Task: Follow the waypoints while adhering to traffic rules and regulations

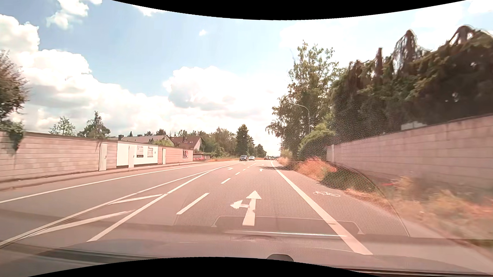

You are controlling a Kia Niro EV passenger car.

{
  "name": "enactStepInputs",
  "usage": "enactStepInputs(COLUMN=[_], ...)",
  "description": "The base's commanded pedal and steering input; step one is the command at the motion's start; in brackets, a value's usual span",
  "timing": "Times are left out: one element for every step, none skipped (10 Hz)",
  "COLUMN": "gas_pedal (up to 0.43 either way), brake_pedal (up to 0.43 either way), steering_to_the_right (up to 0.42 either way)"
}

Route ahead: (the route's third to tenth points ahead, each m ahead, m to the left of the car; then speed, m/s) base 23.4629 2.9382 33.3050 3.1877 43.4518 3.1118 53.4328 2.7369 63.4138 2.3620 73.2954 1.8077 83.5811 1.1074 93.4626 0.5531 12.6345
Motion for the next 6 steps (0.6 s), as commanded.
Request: enactStepInputs(gas_pedal=[0.039, 0.039, 0.039, 0.039, 0.039, 0.039], brake_pedal=[0.000, 0.000, 0.000, 0.000, 0.000, 0.000], steering_to_the_right=[0.000, 0.000, 0.000, 0.000, 0.000, -0.002])
